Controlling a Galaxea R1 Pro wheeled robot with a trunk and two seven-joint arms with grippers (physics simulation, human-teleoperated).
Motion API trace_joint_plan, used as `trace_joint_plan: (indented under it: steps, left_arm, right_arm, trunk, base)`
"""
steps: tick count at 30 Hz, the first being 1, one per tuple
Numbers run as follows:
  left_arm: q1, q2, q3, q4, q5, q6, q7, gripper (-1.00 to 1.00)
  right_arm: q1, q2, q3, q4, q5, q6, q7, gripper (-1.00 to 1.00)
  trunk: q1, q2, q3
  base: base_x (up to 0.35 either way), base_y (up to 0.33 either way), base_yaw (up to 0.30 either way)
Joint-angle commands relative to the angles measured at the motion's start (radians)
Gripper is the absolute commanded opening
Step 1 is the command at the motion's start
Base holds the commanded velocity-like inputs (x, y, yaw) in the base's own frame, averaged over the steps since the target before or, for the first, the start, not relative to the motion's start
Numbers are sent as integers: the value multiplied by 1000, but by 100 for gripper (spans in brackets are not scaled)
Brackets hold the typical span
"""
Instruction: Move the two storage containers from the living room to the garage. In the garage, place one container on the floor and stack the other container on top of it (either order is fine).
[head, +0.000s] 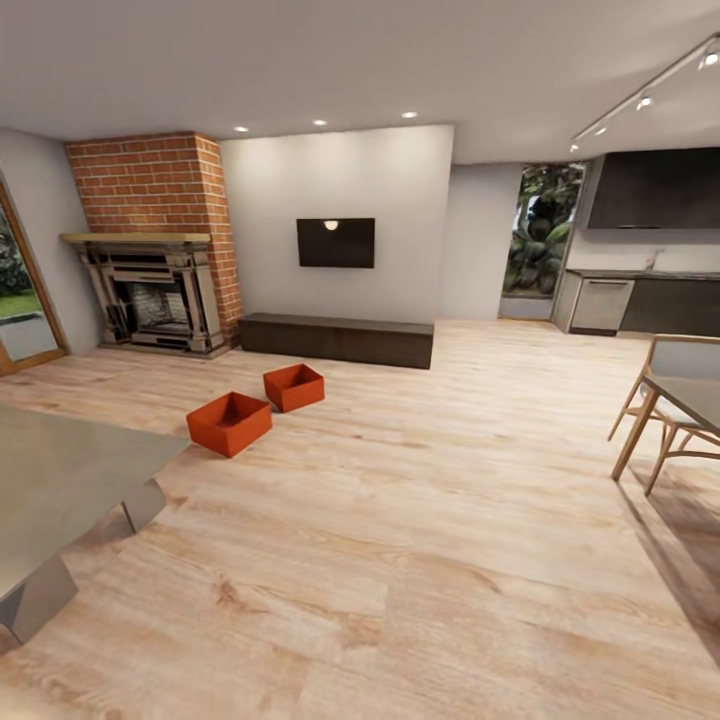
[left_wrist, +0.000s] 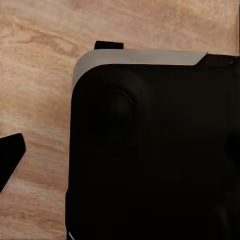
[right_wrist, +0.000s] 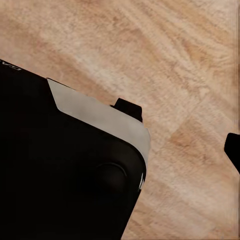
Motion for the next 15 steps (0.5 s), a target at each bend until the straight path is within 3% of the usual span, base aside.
trace_joint_plan:
  steps: [1, 15]
  left_arm:
    - [0, 0, 0, -1, 9, -1, 0, 100]
    - [0, 1, 0, -1, 9, -1, 0, 100]
  right_arm:
    - [-1, 1, 8, 3, -9, -5, 0, 100]
    - [-1, 1, 8, 3, -9, -7, 0, 100]
  trunk:
    - [1, 0, -1]
    - [1, 0, -1]
  base:
    - [322, 0, 0]
    - [322, 0, 0]
